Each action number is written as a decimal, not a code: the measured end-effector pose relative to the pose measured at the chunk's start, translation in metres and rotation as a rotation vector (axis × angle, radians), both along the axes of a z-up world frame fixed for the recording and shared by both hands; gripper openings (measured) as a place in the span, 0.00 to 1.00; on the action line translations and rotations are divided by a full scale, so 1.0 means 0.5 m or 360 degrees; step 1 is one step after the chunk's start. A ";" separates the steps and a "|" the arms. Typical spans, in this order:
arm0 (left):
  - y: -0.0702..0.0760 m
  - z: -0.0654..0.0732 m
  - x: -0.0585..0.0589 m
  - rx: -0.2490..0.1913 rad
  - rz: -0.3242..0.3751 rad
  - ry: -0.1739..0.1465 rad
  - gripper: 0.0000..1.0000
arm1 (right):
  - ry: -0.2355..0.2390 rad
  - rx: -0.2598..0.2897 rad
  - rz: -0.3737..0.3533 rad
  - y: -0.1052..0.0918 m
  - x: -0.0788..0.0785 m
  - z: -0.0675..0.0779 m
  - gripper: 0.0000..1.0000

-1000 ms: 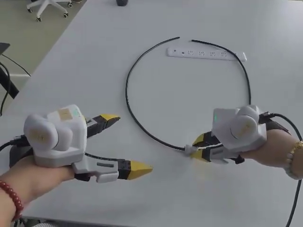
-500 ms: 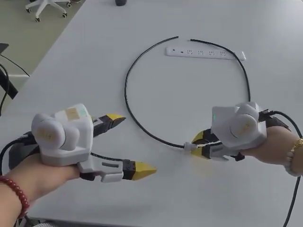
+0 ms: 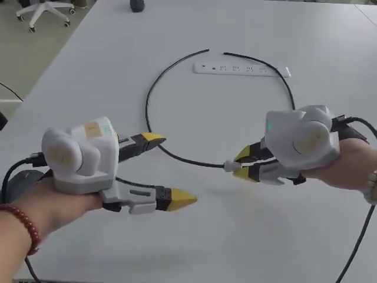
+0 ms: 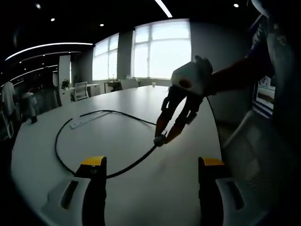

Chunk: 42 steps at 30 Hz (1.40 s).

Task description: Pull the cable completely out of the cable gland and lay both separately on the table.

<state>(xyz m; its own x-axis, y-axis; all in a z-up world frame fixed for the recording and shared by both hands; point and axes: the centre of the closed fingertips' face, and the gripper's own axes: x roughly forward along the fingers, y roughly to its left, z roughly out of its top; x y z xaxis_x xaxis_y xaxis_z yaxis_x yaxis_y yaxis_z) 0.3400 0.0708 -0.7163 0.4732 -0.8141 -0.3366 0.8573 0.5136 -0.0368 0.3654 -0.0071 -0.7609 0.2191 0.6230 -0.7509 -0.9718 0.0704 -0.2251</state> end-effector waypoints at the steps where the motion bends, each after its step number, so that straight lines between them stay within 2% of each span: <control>1: -0.001 0.002 0.001 -0.0004 -0.0004 -0.0005 0.82 | 0.0002 0.0004 -0.0007 -0.001 0.001 0.004 0.08; 3: -0.006 0.002 0.001 0.0003 -0.0041 -0.0008 0.75 | -0.0014 0.0028 -0.0020 -0.001 0.002 0.019 0.08; 4: -0.011 0.005 0.003 0.0002 -0.0057 -0.0026 0.74 | -0.0004 0.0034 -0.0028 -0.001 0.001 0.025 0.08; 5: -0.014 0.004 0.005 0.0005 -0.0060 -0.0020 0.73 | -0.0016 0.0042 -0.0032 -0.001 0.001 0.030 0.08; 7: -0.022 0.008 0.005 0.0028 -0.0113 -0.0057 0.65 | -0.0013 0.0046 -0.0029 -0.001 -0.004 0.039 0.08; 8: -0.026 0.009 0.007 0.0030 -0.0123 -0.0053 0.61 | -0.0021 0.0050 -0.0027 0.000 -0.006 0.043 0.08; 11: -0.042 0.025 0.011 0.0032 -0.0190 -0.0110 0.50 | -0.0031 0.0050 -0.0015 0.001 -0.012 0.053 0.08; 13: -0.051 0.030 0.013 0.0053 -0.0231 -0.0122 0.47 | -0.0025 0.0061 -0.0012 0.004 -0.019 0.062 0.08; 14: -0.059 0.037 0.015 0.0059 -0.0264 -0.0159 0.45 | -0.0029 0.0070 -0.0015 0.006 -0.021 0.068 0.08; 18: -0.079 0.044 0.022 0.0067 -0.0339 -0.0173 0.36 | -0.0022 0.0103 -0.0016 0.012 -0.029 0.085 0.08; 19: -0.082 0.045 0.023 0.0066 -0.0351 -0.0188 0.35 | -0.0011 0.0107 -0.0015 0.014 -0.031 0.089 0.08; 23: -0.106 0.037 0.028 0.0093 -0.0437 -0.0193 0.33 | -0.0007 0.0125 -0.0017 0.022 -0.036 0.102 0.08; 27: -0.127 0.053 0.028 0.0037 -0.0493 -0.0215 0.33 | -0.0003 0.0135 -0.0013 0.026 -0.040 0.109 0.08; 29: -0.134 0.056 0.026 0.0031 -0.0520 -0.0224 0.32 | 0.0007 0.0144 -0.0011 0.028 -0.044 0.114 0.08; 32: -0.142 0.064 0.016 0.0010 -0.0588 -0.0273 0.30 | 0.0021 0.0164 -0.0007 0.031 -0.048 0.124 0.08; 36: -0.141 0.072 0.003 -0.0012 -0.0654 -0.0298 0.28 | 0.0050 0.0206 -0.0020 0.032 -0.051 0.141 0.08; 37: -0.142 0.078 -0.004 -0.0043 -0.0684 -0.0306 0.26 | 0.0073 0.0220 -0.0020 0.032 -0.053 0.145 0.08; 38: -0.142 0.082 -0.004 -0.0062 -0.0682 -0.0301 0.27 | 0.0083 0.0233 -0.0032 0.033 -0.053 0.148 0.08; 40: -0.142 0.090 -0.006 -0.0083 -0.0692 -0.0324 0.26 | 0.0107 0.0250 -0.0029 0.034 -0.058 0.153 0.07; 42: -0.142 0.099 -0.007 -0.0121 -0.0692 -0.0324 0.25 | 0.0103 0.0253 -0.0030 0.035 -0.059 0.154 0.07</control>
<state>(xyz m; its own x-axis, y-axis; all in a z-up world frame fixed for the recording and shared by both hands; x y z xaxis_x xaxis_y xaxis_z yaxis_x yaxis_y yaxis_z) 0.3366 -0.0001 -0.6667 0.1335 -0.9698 -0.2043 0.9855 0.1082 0.1305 0.3362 0.0101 -0.6837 0.1860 0.7313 -0.6563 -0.9821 0.1182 -0.1466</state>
